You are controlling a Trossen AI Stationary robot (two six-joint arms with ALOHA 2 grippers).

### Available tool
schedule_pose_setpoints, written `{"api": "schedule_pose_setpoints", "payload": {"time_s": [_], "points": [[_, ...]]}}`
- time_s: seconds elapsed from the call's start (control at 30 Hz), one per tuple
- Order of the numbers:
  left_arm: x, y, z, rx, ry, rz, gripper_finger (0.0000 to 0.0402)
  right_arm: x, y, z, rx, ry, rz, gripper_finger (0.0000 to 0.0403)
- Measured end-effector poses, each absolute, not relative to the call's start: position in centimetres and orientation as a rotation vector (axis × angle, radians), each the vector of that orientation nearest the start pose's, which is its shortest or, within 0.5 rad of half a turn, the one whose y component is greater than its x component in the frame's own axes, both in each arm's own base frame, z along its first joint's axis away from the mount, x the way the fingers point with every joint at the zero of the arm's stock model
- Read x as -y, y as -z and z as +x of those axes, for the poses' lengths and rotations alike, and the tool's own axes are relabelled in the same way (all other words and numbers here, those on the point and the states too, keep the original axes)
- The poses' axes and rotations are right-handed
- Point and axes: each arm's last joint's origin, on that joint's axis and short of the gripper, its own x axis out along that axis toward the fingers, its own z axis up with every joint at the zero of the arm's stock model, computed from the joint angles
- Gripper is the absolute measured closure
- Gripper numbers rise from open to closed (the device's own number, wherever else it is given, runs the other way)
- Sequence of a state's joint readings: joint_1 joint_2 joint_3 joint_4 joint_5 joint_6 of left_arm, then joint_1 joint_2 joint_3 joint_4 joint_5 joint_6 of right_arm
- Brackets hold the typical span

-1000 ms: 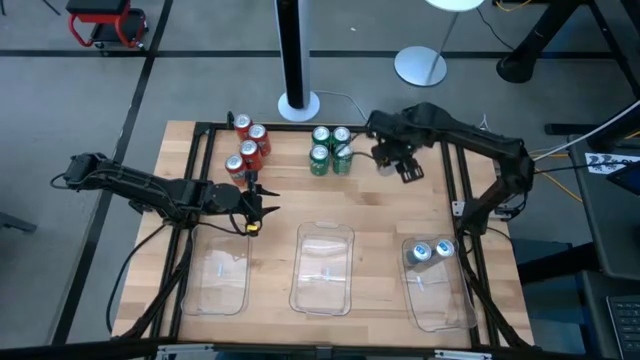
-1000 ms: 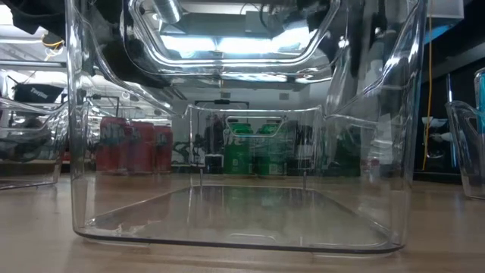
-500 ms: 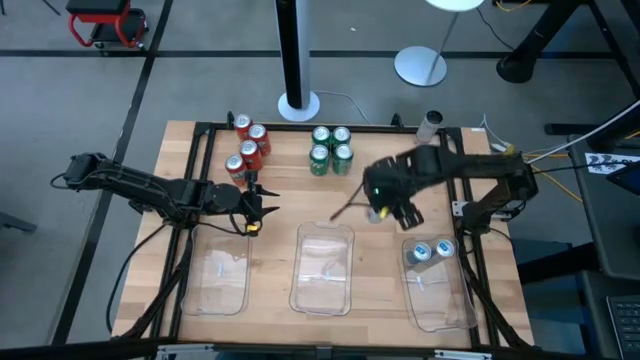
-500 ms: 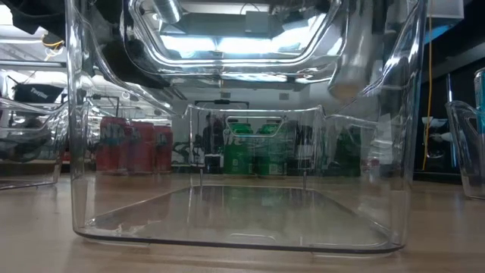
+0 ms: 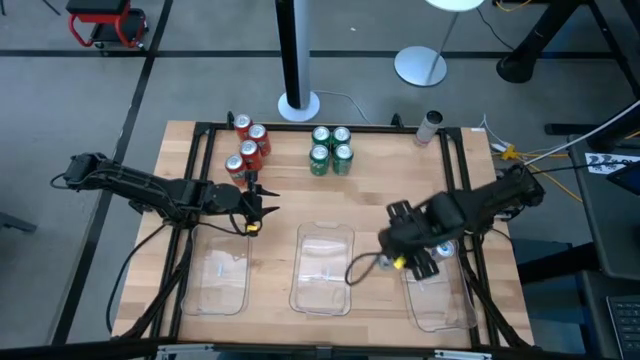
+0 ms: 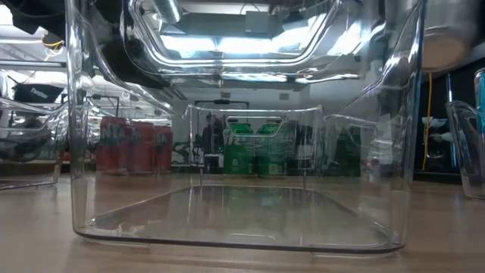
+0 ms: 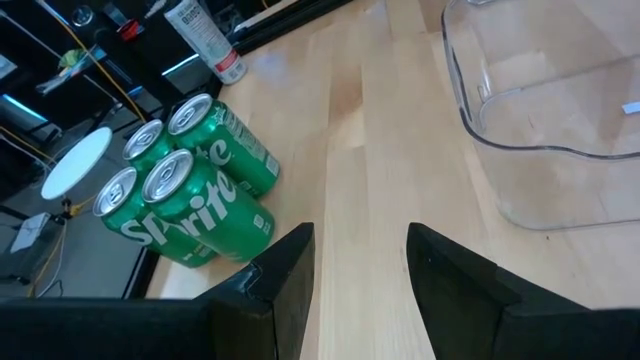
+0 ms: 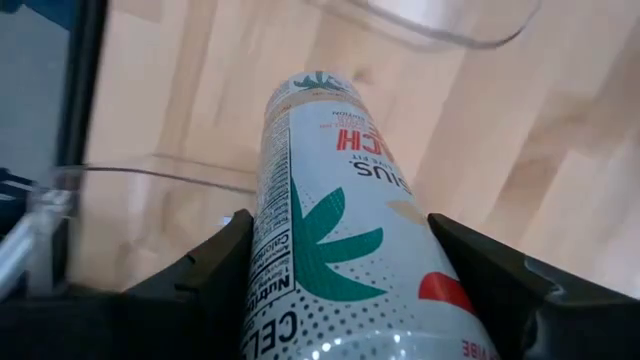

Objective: Sort soda cans
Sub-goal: Put the white and pink soda can into the right transparent bin

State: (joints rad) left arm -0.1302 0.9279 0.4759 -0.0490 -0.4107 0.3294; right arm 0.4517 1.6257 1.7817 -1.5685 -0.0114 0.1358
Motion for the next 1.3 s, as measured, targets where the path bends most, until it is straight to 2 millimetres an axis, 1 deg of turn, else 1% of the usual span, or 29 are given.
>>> {"api": "schedule_pose_setpoints", "payload": {"time_s": [0.23,0.53,0.6,0.83,1.03,1.17,1.3], "points": [[1.3,-21.6,19.1,-0.528,-0.19,0.468,0.0249,-15.6,-36.9,23.5,-1.428,-0.219,-0.101,0.0143],[1.3,-21.7,19.1,-0.522,-0.186,0.49,0.0249,-18.4,-36.5,21.7,-1.431,-0.149,-0.058,0.0143],[1.3,-21.7,19.1,-0.522,-0.185,0.492,0.0249,-18.9,-36.0,21.3,-1.45,-0.133,-0.051,0.0143],[1.3,-21.7,19.1,-0.522,-0.184,0.496,0.0249,-20.1,-33.6,19.8,-1.62,-0.129,0.003,0.0143],[1.3,-21.9,19.2,-0.509,-0.184,0.502,0.0249,-21.0,-32.0,18.6,-1.669,-0.075,-0.012,0.0143],[1.3,-21.9,19.2,-0.506,-0.185,0.503,0.0249,-21.3,-30.4,17.7,-1.727,-0.041,-0.048,0.0143],[1.3,-21.9,19.2,-0.5,-0.184,0.511,0.0249,-21.1,-29.2,17.2,-1.772,-0.02,-0.073,0.0143]]}}
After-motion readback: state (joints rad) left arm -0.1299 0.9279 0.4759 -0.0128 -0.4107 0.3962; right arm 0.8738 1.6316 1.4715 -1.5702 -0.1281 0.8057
